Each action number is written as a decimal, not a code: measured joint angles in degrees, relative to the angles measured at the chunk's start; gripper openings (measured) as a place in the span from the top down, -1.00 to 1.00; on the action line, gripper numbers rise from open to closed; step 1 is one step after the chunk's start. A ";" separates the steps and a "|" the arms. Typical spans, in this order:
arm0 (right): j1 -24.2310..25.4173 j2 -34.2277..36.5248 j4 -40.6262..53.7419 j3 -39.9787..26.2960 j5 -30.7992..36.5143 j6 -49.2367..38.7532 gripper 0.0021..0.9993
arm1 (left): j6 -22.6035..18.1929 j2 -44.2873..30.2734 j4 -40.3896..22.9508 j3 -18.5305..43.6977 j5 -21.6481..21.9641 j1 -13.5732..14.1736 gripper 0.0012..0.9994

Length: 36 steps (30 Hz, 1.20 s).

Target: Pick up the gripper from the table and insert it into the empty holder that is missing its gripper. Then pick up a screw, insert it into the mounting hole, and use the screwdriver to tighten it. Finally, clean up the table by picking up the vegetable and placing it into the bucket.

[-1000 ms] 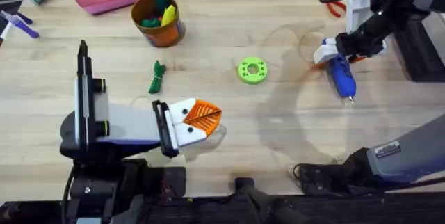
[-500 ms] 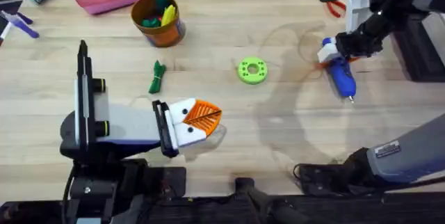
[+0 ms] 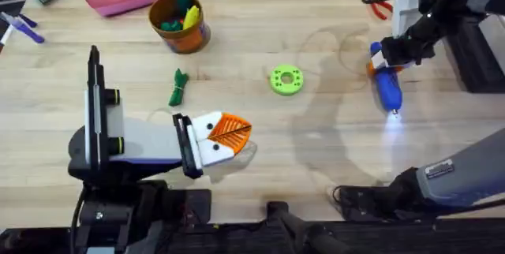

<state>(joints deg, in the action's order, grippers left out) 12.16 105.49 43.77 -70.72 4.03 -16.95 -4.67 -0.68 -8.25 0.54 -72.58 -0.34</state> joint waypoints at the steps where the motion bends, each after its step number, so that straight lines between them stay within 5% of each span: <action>1: 0.00 0.00 0.00 0.00 0.00 0.00 0.95 | 0.00 0.01 0.00 0.00 0.00 0.00 0.97; 11: 0.00 -0.78 3.18 -0.74 -1.22 1.51 0.95 | 0.00 0.01 0.02 0.00 0.00 0.00 0.97; 19: -2.18 -13.36 4.01 -2.81 -5.39 1.99 0.95 | 0.00 0.01 0.01 0.00 0.00 0.00 0.97; 25: -9.45 -23.54 4.04 -3.13 -6.21 3.12 0.95 | 0.00 -0.01 0.02 0.00 0.00 0.00 0.97; 36: -28.96 -39.90 -10.17 -3.13 -10.98 16.88 0.95 | 0.00 0.01 0.02 0.00 0.00 0.00 0.97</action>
<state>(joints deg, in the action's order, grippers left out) -16.80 65.59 33.60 -73.84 -6.94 -0.07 -4.67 -0.67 -8.23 0.54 -72.58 -0.34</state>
